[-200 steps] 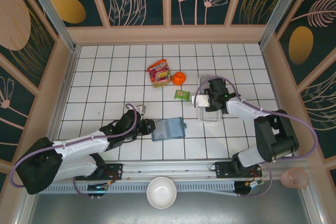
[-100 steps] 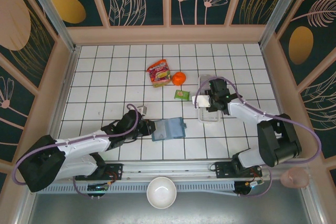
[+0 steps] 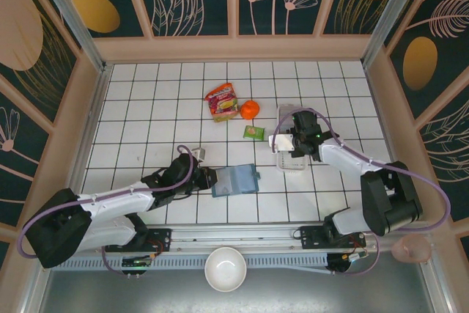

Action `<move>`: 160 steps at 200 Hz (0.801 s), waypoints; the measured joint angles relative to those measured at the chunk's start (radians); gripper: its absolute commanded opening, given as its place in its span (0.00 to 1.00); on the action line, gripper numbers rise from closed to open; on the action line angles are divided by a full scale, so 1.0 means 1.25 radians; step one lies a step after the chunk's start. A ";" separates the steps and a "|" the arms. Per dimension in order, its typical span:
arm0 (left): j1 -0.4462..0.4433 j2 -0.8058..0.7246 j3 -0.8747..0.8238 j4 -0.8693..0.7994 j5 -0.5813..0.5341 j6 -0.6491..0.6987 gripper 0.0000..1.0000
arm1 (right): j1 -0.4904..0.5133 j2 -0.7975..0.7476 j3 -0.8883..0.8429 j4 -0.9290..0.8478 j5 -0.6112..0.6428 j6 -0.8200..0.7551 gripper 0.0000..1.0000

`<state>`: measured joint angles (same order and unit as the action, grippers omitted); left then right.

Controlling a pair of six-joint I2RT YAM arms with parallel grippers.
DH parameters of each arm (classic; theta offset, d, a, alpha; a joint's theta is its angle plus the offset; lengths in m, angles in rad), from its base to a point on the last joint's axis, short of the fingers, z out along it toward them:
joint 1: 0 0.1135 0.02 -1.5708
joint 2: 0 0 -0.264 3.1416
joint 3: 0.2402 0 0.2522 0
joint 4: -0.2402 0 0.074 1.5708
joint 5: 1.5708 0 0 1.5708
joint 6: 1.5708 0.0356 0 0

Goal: Put the credit cards into the card holder

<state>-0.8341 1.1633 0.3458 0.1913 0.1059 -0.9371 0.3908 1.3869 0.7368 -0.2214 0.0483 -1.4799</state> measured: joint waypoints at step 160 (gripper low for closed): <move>0.000 0.000 0.000 0.000 0.014 0.000 0.08 | 0.020 -0.050 0.000 -0.067 0.006 0.039 0.08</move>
<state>-0.8341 1.1633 0.3458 0.1917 0.1230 -0.9375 0.4160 1.3243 0.7372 -0.3058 0.0555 -1.4315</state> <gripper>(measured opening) 0.079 0.087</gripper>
